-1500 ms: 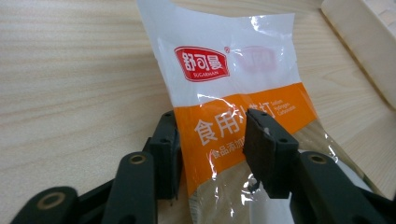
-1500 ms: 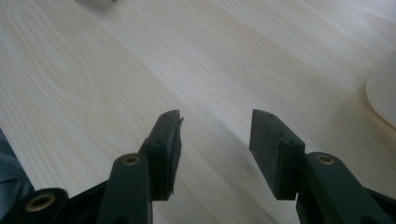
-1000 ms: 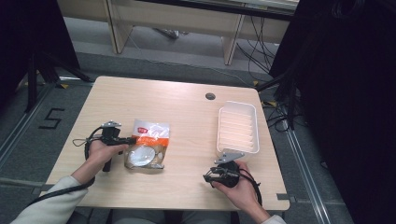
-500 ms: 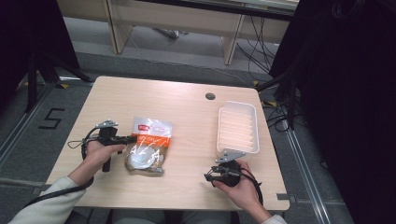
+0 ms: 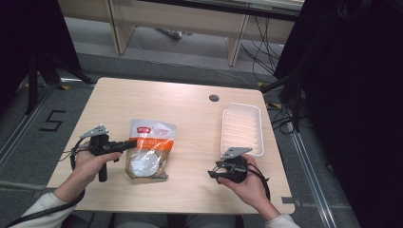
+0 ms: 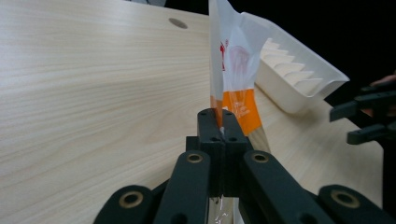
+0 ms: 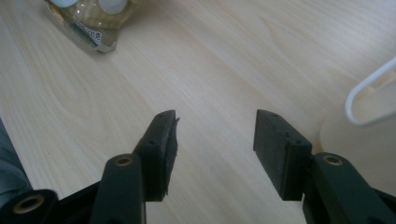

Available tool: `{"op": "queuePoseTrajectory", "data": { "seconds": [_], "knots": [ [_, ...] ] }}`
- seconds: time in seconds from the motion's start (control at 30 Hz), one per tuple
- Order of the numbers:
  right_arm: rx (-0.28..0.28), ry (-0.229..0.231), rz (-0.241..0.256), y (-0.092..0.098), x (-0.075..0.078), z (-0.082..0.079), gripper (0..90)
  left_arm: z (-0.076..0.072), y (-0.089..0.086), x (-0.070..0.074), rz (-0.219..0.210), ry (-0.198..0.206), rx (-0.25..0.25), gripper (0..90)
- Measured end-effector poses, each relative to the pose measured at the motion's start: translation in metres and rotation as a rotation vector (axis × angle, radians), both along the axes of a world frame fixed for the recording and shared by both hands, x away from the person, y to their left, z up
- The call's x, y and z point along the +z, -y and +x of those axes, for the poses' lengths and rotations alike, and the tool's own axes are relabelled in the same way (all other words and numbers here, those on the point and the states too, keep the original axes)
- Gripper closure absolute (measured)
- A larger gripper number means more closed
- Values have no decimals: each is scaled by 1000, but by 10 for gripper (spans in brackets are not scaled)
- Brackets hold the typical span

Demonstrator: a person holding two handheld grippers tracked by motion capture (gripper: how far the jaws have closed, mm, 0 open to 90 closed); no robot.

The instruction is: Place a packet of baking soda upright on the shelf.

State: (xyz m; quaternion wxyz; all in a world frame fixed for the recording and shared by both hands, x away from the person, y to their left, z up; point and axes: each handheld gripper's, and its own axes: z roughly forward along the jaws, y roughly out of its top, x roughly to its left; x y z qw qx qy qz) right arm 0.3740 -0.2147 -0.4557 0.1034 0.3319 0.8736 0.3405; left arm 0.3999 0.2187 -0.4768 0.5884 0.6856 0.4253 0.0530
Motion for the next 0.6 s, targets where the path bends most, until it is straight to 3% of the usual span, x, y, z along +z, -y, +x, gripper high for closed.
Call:
{"op": "queuePoseTrajectory", "data": {
  "seconds": [0.1,0.13,0.17,0.2,0.27,0.4,0.6],
  "knots": [
    [36,4,-29,-4,9,6,484,-5,0,2,-6,10,-9,898],
    [76,-8,-56,-9,19,13,471,-9,0,4,-16,26,-18,898],
    [78,-14,-56,-13,24,16,467,-9,0,4,-16,26,-18,897],
    [100,9,-63,-15,28,22,461,-11,0,5,-11,39,-27,898],
    [113,9,-71,-18,34,26,449,-14,2,7,-26,48,-36,898],
    [209,53,-104,-30,61,49,413,-21,4,11,-39,74,-65,898],
    [308,75,-131,-58,86,66,389,-30,7,16,-46,95,-92,897]
  ]
}}
